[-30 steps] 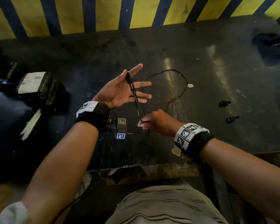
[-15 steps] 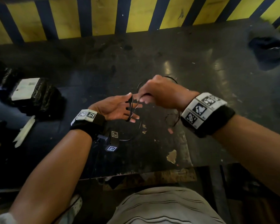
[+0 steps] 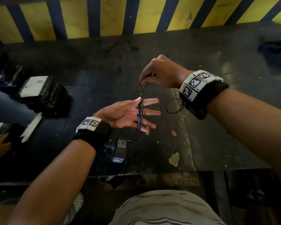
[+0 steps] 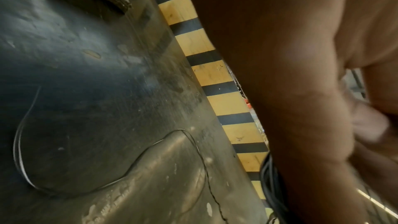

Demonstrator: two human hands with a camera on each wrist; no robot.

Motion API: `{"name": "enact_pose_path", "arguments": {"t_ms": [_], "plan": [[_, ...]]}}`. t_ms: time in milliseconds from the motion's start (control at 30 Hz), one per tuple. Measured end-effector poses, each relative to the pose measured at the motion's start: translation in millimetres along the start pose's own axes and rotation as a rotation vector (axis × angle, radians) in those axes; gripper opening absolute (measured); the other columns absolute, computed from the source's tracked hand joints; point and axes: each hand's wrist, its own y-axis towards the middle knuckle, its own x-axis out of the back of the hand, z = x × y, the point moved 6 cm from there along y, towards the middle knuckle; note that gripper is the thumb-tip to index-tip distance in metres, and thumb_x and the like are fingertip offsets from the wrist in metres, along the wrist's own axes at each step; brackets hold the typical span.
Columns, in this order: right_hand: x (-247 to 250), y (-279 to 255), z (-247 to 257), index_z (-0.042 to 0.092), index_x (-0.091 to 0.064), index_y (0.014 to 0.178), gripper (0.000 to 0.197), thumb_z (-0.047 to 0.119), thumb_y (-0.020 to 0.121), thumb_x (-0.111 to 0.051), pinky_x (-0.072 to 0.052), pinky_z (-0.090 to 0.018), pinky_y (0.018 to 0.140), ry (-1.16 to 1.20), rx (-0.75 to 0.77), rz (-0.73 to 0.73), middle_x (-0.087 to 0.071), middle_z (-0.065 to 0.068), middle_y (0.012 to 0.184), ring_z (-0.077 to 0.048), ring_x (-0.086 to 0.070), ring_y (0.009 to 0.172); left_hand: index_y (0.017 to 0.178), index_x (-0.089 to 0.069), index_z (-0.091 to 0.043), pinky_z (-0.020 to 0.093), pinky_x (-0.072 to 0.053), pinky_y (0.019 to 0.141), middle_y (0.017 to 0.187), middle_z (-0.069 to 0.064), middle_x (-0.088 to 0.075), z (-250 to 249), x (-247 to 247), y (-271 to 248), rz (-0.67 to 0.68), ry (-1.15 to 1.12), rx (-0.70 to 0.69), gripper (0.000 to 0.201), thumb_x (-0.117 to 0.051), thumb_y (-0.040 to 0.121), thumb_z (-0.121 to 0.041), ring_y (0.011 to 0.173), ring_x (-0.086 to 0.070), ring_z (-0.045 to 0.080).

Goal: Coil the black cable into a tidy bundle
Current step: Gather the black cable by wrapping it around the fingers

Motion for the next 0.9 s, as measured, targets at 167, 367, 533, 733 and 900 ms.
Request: {"name": "enact_pose_path", "arguments": {"t_ms": [167, 367, 533, 733, 900], "plan": [[-34.4, -23.7, -10.0, 0.017, -0.078, 0.108, 0.020, 0.014, 0.095, -0.063, -0.049, -0.009, 0.077, 0.036, -0.074, 0.026, -0.078, 0.008, 0.098, -0.005, -0.072, 0.085, 0.145, -0.050, -0.024, 0.068, -0.029, 0.112, 0.158, 0.023, -0.034, -14.4, -15.4, -12.0, 0.120, -0.071, -0.134, 0.050, -0.045, 0.098, -0.041, 0.139, -0.028, 0.060], [-108.2, -59.5, 7.4, 0.018, -0.077, 0.105, 0.019, 0.021, 0.097, -0.061, -0.050, -0.029, 0.085, 0.271, -0.154, 0.109, -0.076, 0.007, 0.097, -0.002, -0.064, 0.084, 0.140, -0.054, -0.027, 0.071, -0.026, 0.107, 0.158, 0.025, -0.032, -47.7, -22.1, -15.0, 0.118, -0.036, -0.277, 0.050, -0.031, 0.099, -0.043, 0.133, -0.042, 0.054], [-147.6, -77.6, 26.3, 0.015, -0.077, 0.108, 0.019, 0.019, 0.098, -0.061, -0.054, -0.019, 0.081, 0.416, -0.183, 0.157, -0.079, 0.003, 0.092, 0.002, -0.069, 0.078, 0.144, -0.049, -0.030, 0.070, -0.027, 0.109, 0.159, 0.028, -0.028, -54.5, -2.3, -11.7, 0.032, -0.014, -0.282, 0.050, -0.027, 0.101, -0.045, 0.137, -0.024, 0.065], [-147.3, -81.3, 44.2, 0.015, -0.076, 0.107, 0.021, 0.018, 0.099, -0.057, -0.055, -0.021, 0.081, 0.412, -0.145, 0.178, -0.078, 0.004, 0.090, -0.003, -0.072, 0.080, 0.154, -0.032, -0.031, 0.066, -0.037, 0.108, 0.158, 0.027, -0.033, -44.4, 36.4, -8.4, -0.179, 0.008, -0.263, 0.053, -0.022, 0.104, -0.046, 0.135, -0.034, 0.060], [-134.0, -79.4, 50.6, 0.018, -0.076, 0.100, 0.024, 0.023, 0.100, -0.053, -0.055, -0.029, 0.081, 0.329, -0.155, 0.231, -0.075, 0.006, 0.087, -0.001, -0.067, 0.076, 0.151, -0.042, -0.032, 0.065, -0.040, 0.106, 0.156, 0.025, -0.037, -30.6, 54.9, -8.7, -0.317, 0.025, -0.186, 0.050, -0.023, 0.107, -0.045, 0.131, -0.045, 0.056]]}}
